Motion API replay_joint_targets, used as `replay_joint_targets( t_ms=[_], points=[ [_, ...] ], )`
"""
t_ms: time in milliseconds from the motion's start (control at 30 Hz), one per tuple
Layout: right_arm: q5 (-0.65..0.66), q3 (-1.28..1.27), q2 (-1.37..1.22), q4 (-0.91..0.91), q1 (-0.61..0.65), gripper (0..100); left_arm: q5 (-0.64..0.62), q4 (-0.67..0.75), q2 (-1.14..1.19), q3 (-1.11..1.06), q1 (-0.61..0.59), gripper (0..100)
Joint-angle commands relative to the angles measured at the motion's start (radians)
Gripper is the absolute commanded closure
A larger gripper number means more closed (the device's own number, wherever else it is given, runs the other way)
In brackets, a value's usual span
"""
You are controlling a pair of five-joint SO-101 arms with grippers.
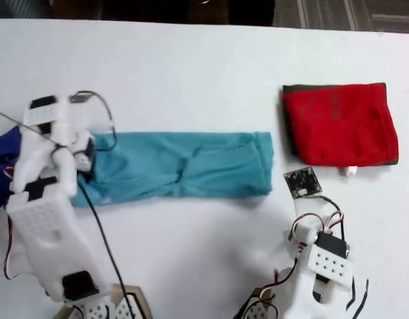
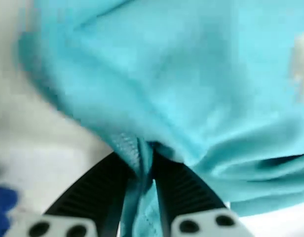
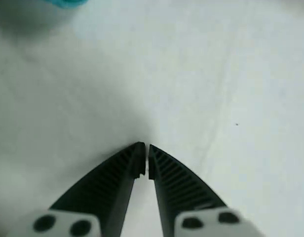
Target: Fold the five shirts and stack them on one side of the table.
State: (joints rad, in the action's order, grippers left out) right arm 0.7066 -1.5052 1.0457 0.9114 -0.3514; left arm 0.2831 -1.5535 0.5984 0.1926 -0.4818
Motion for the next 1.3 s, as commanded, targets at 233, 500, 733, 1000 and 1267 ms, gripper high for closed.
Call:
replay_joint_targets(
  t_ms=[233, 500, 733, 1000, 1267],
  points=[
    [-0.002, 0.003, 0.021, -0.013, -0.004, 97.8, 0.052, -0.233, -0.025, 0.387, -0.110, 98],
    [-0.002, -0.003, 0.021, -0.016, -0.004, 97.8, -0.041, -0.235, -0.127, 0.232, 0.137, 98],
    [-0.002, -0.005, 0.021, -0.016, -0.004, 97.8, -0.112, -0.233, -0.341, 0.151, 0.486, 98],
    [-0.002, -0.005, 0.021, -0.016, -0.004, 97.8, -0.112, -0.176, -0.252, 0.248, 0.755, 98],
    [-0.002, -0.006, 0.021, -0.016, -0.004, 97.8, -0.112, -0.167, -0.028, 0.503, 0.890, 98]
  ],
)
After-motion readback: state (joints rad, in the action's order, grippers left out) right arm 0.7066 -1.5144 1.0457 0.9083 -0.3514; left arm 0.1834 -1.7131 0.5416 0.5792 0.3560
